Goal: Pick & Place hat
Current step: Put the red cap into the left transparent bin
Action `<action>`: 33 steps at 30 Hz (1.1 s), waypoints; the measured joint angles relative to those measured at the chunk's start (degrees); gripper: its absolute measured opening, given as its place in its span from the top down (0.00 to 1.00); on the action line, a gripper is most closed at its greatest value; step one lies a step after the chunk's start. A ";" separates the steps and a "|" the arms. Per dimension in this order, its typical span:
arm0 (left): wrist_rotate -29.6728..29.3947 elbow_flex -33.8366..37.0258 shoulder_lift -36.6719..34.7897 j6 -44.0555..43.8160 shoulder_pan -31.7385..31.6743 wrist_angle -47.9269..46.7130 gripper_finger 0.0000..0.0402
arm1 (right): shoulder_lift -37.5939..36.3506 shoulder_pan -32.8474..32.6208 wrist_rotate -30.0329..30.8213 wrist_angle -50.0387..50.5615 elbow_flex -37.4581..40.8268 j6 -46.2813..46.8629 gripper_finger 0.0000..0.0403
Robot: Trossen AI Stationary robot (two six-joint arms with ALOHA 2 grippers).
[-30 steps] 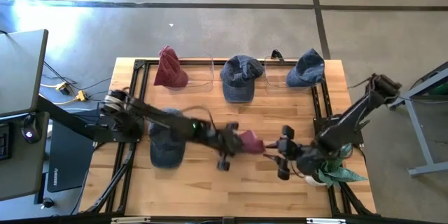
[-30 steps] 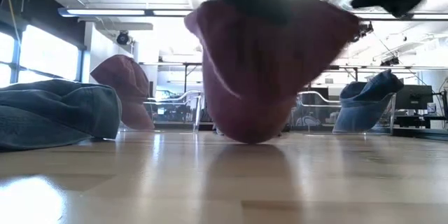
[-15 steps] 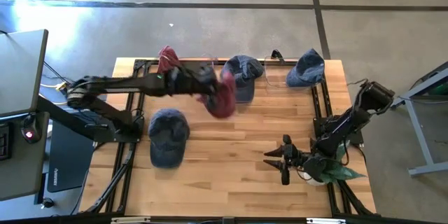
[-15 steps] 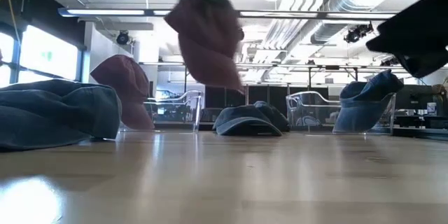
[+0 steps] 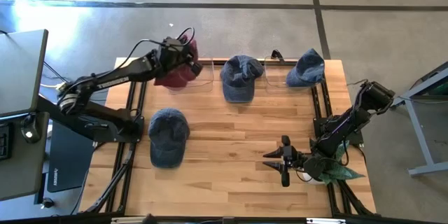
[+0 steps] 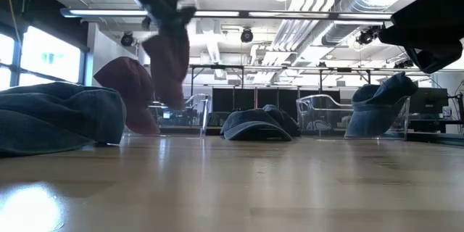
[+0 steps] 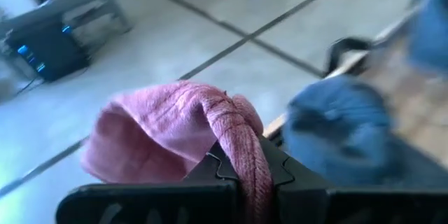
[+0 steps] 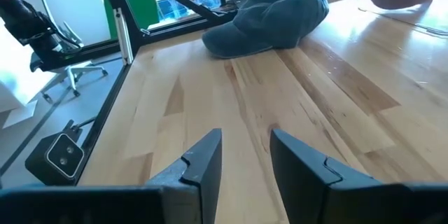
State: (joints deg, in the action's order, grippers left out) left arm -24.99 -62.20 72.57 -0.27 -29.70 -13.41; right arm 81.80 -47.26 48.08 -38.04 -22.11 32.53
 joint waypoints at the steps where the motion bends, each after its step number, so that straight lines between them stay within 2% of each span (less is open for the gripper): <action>1: 0.01 1.63 0.65 -0.21 -1.18 2.03 1.00 | 0.00 0.00 0.16 -0.04 0.00 0.00 0.71; 6: 1.43 7.92 1.04 -3.08 -5.02 7.09 1.00 | 0.00 0.02 1.10 -0.05 0.00 -0.50 0.71; 17: -6.44 8.90 0.59 -3.79 -5.98 -2.28 0.98 | 0.00 0.02 0.44 0.02 0.00 -0.52 0.71; 20: -5.83 8.90 0.59 -1.71 -5.98 -3.74 0.89 | 0.00 0.02 0.43 0.02 0.00 -0.57 0.71; 23: -5.84 8.90 0.37 -1.69 -5.94 -5.80 0.76 | 0.00 0.02 -0.08 0.04 0.00 -0.21 0.71; 27: -6.09 7.14 -3.55 -1.92 -5.92 -12.92 0.59 | 0.00 0.02 -0.88 0.04 0.00 -0.30 0.71; 30: -5.47 4.72 -7.77 -4.39 -5.92 -19.65 0.53 | 0.00 0.02 -0.69 0.04 0.00 -0.50 0.71; 33: -3.29 3.22 -12.23 -6.92 -5.92 -21.55 0.51 | 0.00 0.02 -0.58 0.06 0.00 -0.46 0.71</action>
State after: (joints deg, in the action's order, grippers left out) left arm -28.29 -58.98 60.34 -7.19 -35.62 -34.97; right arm 81.80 -47.24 47.51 -37.98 -22.11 32.08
